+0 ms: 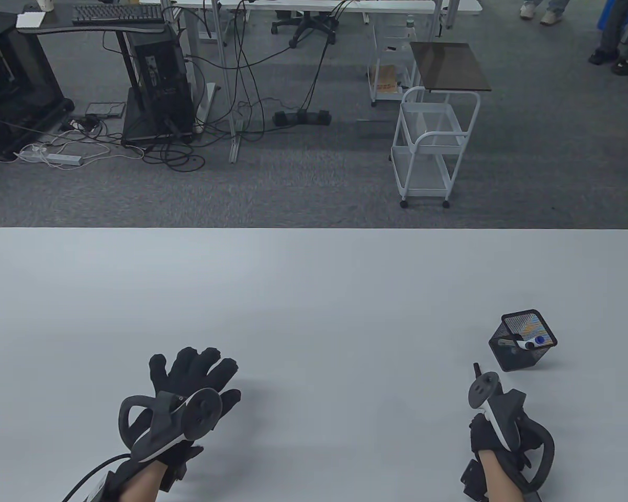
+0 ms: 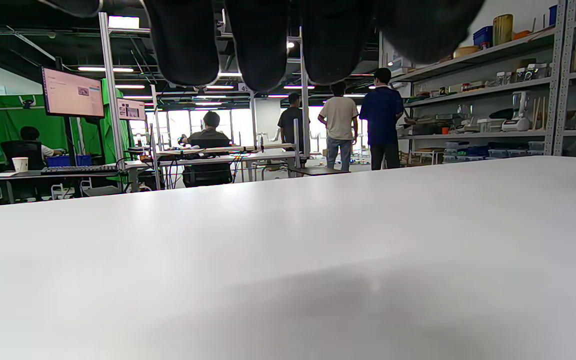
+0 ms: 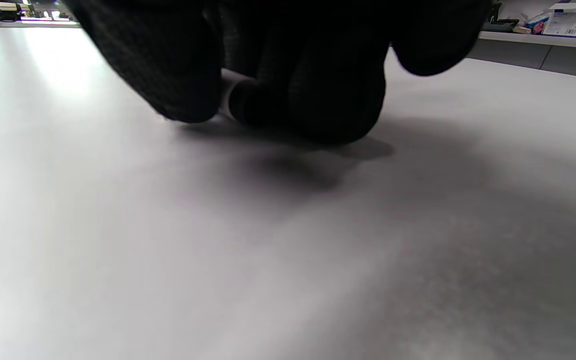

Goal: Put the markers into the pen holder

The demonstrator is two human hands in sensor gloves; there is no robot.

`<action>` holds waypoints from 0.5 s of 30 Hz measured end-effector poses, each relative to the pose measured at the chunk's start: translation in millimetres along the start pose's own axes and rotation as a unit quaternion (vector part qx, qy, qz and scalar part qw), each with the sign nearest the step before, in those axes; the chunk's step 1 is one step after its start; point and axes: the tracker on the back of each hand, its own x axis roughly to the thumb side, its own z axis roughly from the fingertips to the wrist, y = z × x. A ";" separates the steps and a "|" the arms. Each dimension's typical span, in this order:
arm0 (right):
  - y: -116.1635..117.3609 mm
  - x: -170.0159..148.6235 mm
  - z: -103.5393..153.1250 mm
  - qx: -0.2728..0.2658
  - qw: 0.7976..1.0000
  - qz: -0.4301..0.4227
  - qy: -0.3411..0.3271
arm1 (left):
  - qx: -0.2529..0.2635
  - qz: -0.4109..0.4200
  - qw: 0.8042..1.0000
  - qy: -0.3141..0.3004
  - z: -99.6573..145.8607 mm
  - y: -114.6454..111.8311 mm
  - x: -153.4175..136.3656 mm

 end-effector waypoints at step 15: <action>-82.3 -37.6 34.6 -0.089 0.994 -0.056 -0.030 | 0.007 0.007 1.000 -0.002 0.9 0.7 -1.1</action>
